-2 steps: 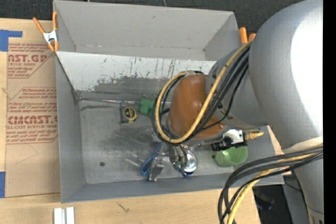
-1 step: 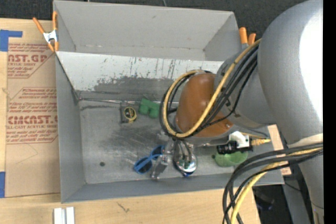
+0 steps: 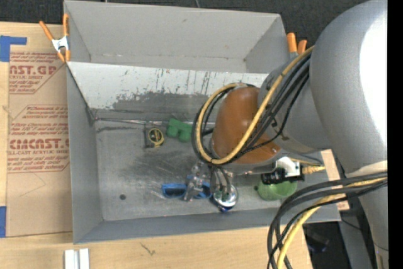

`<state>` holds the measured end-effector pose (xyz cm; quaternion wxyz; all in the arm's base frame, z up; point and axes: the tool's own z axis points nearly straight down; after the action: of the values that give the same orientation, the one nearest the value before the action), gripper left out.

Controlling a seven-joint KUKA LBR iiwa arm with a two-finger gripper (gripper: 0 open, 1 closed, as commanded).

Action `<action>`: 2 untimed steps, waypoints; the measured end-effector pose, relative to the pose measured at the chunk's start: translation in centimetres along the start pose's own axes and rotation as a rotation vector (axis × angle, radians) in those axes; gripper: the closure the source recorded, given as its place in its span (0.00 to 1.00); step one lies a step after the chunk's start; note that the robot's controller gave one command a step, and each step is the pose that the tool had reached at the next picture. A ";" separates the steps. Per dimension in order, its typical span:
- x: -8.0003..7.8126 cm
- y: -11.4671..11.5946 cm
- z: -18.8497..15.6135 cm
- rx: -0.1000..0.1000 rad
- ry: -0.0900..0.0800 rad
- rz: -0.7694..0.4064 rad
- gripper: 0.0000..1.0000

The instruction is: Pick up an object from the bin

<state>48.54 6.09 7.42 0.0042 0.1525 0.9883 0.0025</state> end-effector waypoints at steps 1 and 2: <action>0.0 0.1 -0.4 0.004 0.006 -0.002 1.00; 0.0 0.2 -1.4 0.005 0.008 -0.003 1.00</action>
Offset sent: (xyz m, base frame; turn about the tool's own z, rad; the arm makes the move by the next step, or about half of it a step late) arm 0.0000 0.0000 0.0041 0.0000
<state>48.57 6.29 8.80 0.0000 0.1513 0.9885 0.0006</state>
